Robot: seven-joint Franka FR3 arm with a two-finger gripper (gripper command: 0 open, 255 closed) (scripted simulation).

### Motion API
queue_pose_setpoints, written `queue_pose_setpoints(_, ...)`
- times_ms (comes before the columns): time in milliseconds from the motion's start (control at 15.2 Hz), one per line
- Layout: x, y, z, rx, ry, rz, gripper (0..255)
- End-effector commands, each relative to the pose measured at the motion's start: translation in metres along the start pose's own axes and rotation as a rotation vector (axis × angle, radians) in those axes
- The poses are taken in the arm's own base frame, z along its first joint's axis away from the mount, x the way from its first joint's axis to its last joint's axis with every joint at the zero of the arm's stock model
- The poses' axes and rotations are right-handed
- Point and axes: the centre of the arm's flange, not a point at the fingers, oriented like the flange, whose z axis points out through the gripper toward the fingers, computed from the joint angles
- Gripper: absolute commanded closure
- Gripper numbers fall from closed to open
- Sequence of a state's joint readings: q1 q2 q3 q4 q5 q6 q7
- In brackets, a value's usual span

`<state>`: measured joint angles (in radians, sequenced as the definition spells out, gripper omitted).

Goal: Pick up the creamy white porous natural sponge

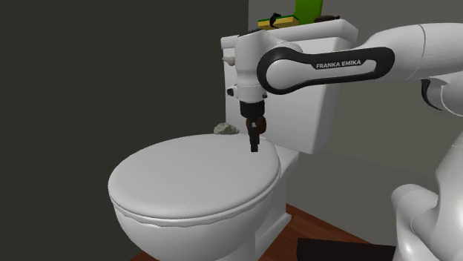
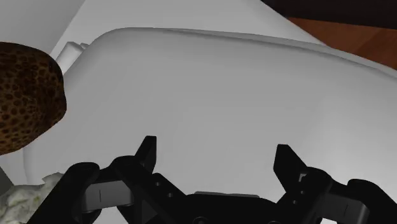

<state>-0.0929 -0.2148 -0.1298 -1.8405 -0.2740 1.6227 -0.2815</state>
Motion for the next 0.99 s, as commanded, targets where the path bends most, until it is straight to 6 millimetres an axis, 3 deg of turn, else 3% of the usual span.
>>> queue_pose_setpoints(0,0.020,0.017,-0.009,-0.036,0.015,-0.005,0)
queue_pose_setpoints(660,0.100,0.081,-0.046,-0.179,0.032,-0.029,0)
queue_pose_setpoints(924,0.102,0.076,-0.026,-0.179,0.032,-0.029,0)
